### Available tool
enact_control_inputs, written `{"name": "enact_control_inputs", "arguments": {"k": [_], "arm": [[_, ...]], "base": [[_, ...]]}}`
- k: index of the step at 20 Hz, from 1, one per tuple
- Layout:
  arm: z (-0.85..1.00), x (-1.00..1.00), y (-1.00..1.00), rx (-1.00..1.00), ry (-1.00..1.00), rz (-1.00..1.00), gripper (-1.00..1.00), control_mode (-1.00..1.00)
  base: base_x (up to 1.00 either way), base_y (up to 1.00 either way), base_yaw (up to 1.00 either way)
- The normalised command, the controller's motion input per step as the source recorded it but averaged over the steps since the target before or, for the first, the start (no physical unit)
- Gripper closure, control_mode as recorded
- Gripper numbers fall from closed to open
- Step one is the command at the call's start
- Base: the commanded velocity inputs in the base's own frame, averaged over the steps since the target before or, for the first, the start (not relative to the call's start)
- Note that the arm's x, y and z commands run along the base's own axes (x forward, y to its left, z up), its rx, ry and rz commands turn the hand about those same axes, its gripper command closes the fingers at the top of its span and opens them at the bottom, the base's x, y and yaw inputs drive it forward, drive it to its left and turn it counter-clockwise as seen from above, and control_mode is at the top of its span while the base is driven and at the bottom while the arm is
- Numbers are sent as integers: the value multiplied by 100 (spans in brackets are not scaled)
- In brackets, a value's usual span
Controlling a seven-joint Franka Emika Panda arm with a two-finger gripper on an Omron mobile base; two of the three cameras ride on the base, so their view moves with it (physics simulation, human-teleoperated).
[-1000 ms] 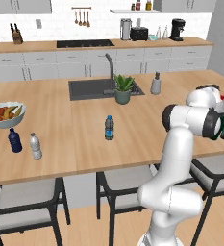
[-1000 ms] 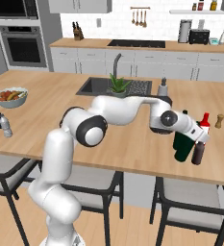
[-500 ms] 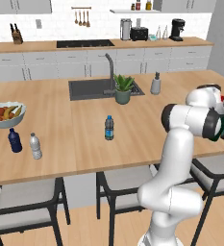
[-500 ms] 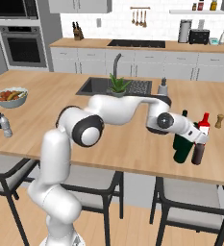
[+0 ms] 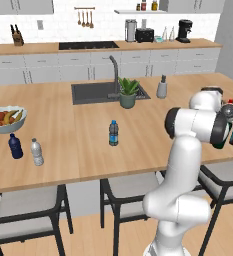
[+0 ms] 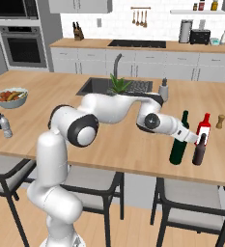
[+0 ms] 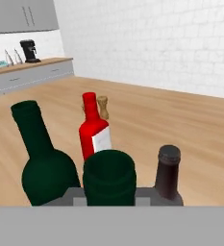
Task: Move the plastic bottles in the middle to the plastics group, and the glass bottles in the middle to the glass group.
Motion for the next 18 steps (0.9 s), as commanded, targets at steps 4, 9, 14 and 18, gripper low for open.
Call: {"name": "enact_control_inputs", "arguments": {"k": [4,9,14,18], "arm": [[-36,-1,27,-2,0,0,100,-100],[-29,-2,21,0,0,0,100,-100],[0,0,0,0,0,0,100,-100],[0,0,0,0,0,0,-100,-100]], "base": [[0,0,0],[0,0,0],[0,0,0],[0,0,0]]}}
